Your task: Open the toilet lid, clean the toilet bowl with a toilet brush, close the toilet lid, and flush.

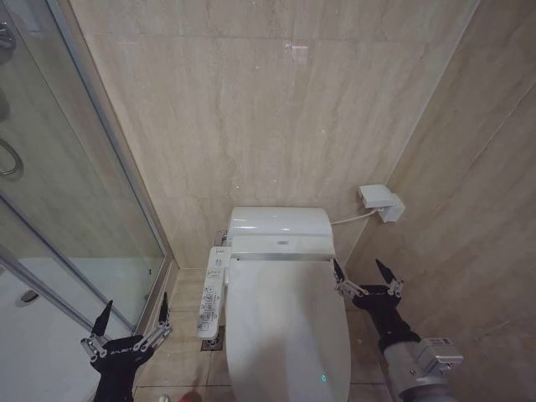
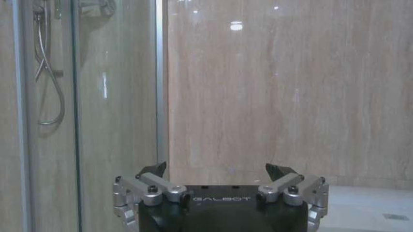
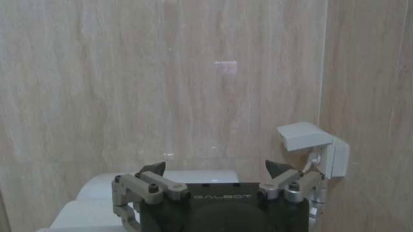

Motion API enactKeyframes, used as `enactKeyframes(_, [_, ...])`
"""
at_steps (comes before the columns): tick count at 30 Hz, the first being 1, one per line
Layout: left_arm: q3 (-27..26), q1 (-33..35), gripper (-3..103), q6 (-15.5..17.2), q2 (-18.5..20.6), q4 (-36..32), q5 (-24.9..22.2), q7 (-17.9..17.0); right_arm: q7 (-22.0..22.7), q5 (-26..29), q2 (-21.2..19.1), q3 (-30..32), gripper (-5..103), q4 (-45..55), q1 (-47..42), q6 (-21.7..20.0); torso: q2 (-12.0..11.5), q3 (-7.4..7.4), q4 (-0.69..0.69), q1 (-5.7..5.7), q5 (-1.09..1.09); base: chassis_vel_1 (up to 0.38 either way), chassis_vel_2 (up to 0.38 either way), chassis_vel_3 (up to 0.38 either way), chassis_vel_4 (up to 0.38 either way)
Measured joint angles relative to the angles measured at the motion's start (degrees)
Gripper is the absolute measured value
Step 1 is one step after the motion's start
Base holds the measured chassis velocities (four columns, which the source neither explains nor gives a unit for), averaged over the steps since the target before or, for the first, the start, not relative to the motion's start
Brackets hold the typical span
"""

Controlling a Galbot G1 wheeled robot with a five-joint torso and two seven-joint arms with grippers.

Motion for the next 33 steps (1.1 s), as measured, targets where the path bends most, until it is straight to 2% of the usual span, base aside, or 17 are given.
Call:
enactKeyframes(17, [0.0,0.0,100,0.1,0.0,0.1,-0.1,0.0,0.0,0.0,0.0,0.0,100,0.0,0.0,0.0,0.0,0.00,0.02,0.01,0.00,0.013,-0.007,-0.004,0.016])
enactKeyframes(33, [0.0,-0.1,100,0.1,0.1,0.1,-0.1,0.0,0.0,0.0,0.0,0.0,100,0.0,0.0,0.0,0.0,-0.01,0.00,-0.04,-0.01,0.125,-0.113,-0.129,0.133])
